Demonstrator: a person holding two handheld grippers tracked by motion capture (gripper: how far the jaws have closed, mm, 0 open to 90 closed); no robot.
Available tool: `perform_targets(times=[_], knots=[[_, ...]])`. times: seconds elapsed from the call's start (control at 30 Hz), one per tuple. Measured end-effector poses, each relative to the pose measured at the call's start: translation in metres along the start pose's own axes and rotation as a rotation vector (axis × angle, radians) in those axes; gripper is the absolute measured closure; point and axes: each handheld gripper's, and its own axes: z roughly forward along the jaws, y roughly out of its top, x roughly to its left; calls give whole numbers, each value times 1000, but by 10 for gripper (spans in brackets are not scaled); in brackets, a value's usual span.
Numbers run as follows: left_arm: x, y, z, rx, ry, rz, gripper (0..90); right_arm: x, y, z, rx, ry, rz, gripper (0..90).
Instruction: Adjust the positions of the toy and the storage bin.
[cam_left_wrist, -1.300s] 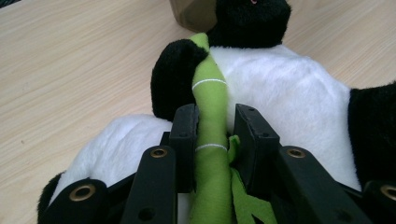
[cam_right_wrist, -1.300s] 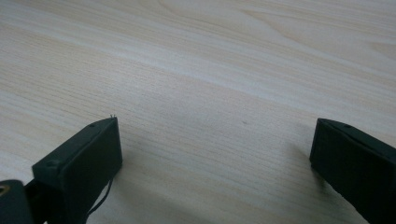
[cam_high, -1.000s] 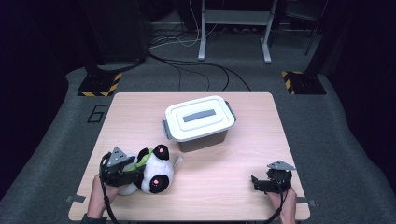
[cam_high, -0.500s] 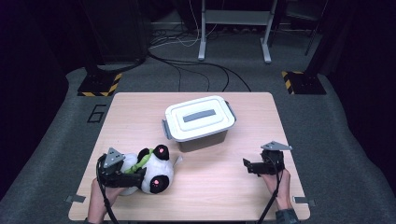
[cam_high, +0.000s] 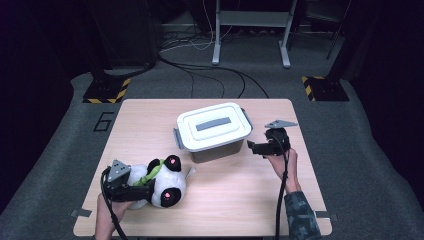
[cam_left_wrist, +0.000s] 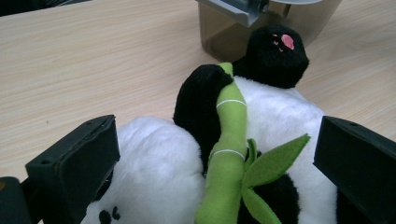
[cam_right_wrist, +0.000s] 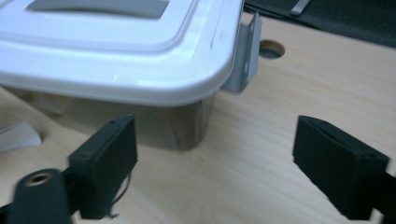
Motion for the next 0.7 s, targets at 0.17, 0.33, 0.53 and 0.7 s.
perform_targets(times=[0.17, 0.33, 0.53, 0.7], knots=[[-3, 0, 2, 3, -5, 10, 0, -6, 24, 9, -12, -4, 15, 291], [-3, -1, 2, 4, -6, 11, 0, -12, 42, 20, -6, -4, 32, 401], [-2, -2, 4, 13, -13, 16, 0, -15, 57, 35, 27, 9, 32, 474], [-3, -2, 6, 22, -19, 20, 0, -12, 68, 50, 52, 17, 15, 532]])
